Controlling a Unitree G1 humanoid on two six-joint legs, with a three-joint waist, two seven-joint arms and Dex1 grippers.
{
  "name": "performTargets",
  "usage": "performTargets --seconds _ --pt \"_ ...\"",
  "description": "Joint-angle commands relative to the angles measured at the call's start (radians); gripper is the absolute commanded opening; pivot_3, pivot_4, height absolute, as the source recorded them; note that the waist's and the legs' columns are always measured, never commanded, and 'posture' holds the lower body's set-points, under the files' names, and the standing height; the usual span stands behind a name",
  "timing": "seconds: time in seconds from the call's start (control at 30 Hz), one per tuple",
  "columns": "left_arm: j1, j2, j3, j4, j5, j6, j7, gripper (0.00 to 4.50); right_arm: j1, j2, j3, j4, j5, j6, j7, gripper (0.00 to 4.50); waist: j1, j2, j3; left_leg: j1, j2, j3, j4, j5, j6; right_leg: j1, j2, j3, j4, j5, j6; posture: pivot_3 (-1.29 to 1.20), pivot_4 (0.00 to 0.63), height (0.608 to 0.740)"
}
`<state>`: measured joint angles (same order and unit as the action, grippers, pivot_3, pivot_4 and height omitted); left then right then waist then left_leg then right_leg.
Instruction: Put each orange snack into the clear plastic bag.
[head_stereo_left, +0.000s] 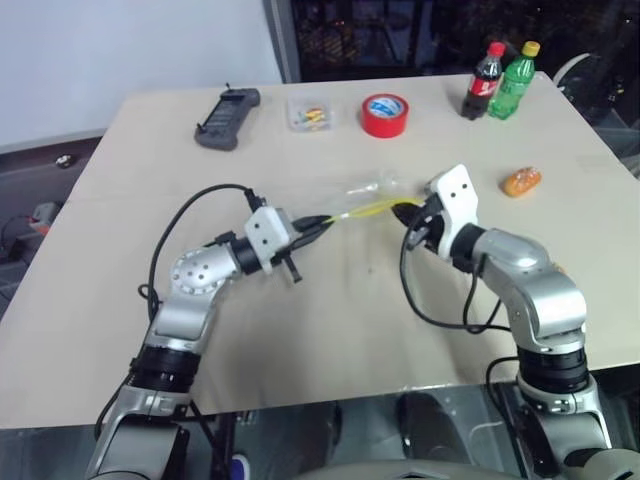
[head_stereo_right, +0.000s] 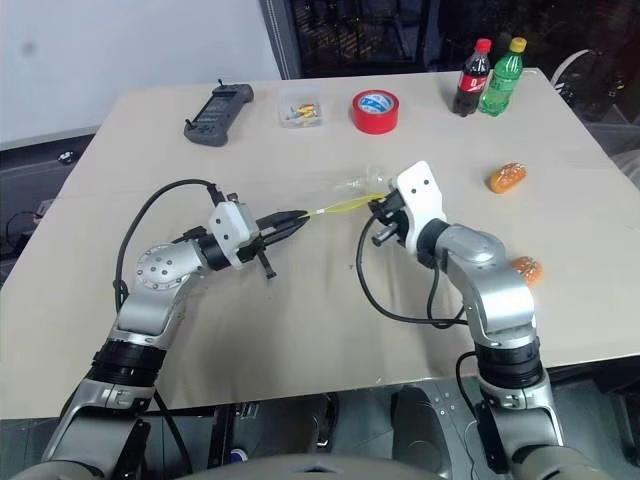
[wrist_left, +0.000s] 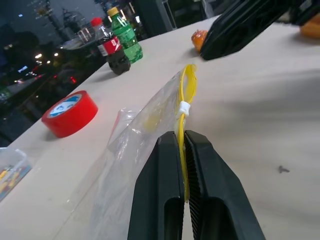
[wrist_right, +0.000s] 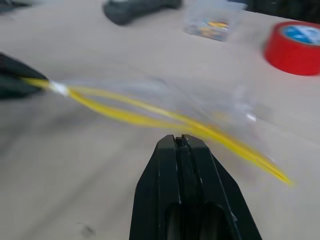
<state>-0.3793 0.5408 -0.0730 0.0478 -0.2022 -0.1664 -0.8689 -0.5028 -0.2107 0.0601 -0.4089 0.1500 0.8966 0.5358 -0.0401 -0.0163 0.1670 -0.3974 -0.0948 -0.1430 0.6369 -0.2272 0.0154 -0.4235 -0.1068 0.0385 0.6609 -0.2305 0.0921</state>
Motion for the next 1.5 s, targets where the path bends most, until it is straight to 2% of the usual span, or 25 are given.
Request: performTargets --seconds 0.03,0.43,0.6,0.73,0.87,1.13,1.43,1.5 --pt "0.005 0.008 0.017 -0.057 -0.024 0.001 -0.014 0.00 -0.028 0.023 0.013 -0.016 0.037 0.007 -0.027 0.06 0.000 0.000 0.000 0.000 0.000 0.000 0.000 0.000 0.000 0.000 0.000 0.000 0.000 0.000 0.000 0.00 0.150 0.740" --pt "0.024 0.006 0.034 -0.102 -0.037 0.048 -0.008 0.00 -0.061 0.043 0.064 0.060 0.059 -0.021 -0.060 0.06 0.000 0.000 0.000 0.000 0.000 0.000 0.000 0.000 0.000 0.000 0.000 0.000 0.000 0.000 0.000 0.00 0.150 0.740" --pt "0.030 0.014 0.045 -0.108 -0.029 0.065 0.002 0.00 -0.051 0.002 -0.001 -0.020 0.131 0.032 -0.038 0.06 0.001 0.000 0.000 0.000 0.000 0.000 0.000 0.000 0.000 0.000 0.000 0.000 0.000 0.000 0.000 0.00 0.150 0.740" --pt "0.034 0.016 0.051 -0.112 -0.030 0.072 0.002 0.00 -0.016 -0.046 0.012 -0.083 0.187 0.067 -0.010 0.06 0.002 0.000 0.000 0.000 0.000 0.000 0.000 0.000 0.000 0.000 0.000 0.000 -0.001 0.000 0.000 0.00 0.150 0.740" --pt "0.033 0.017 0.051 -0.112 -0.032 0.071 -0.002 0.00 -0.011 -0.039 0.039 -0.066 0.192 0.060 -0.035 0.06 -0.001 0.000 0.000 0.000 0.000 0.000 0.000 0.000 0.000 0.000 0.000 0.000 0.000 0.000 0.000 0.00 0.150 0.740" --pt "0.046 0.025 0.046 -0.131 -0.033 0.063 -0.017 0.00 -0.052 0.004 0.061 0.052 0.161 0.000 -0.090 0.06 0.000 0.000 0.000 0.000 0.000 0.000 0.000 0.000 0.000 0.000 0.000 0.000 0.000 0.000 0.000 0.00 0.150 0.740" --pt "0.075 0.040 0.031 -0.166 -0.042 0.061 -0.076 0.00 -0.096 0.122 0.048 0.289 0.115 -0.132 -0.187 0.06 -0.001 0.000 0.000 0.000 0.000 0.000 -0.001 0.000 0.000 0.000 0.001 0.000 0.000 0.000 0.000 0.00 0.150 0.740" --pt "0.074 0.048 0.031 -0.149 -0.042 0.051 -0.096 0.00 -0.090 0.121 0.073 0.365 0.057 -0.194 -0.223 0.06 -0.001 0.000 0.000 0.000 0.000 0.000 -0.001 0.000 0.000 0.000 0.000 0.000 -0.001 0.000 0.000 0.00 0.150 0.740"
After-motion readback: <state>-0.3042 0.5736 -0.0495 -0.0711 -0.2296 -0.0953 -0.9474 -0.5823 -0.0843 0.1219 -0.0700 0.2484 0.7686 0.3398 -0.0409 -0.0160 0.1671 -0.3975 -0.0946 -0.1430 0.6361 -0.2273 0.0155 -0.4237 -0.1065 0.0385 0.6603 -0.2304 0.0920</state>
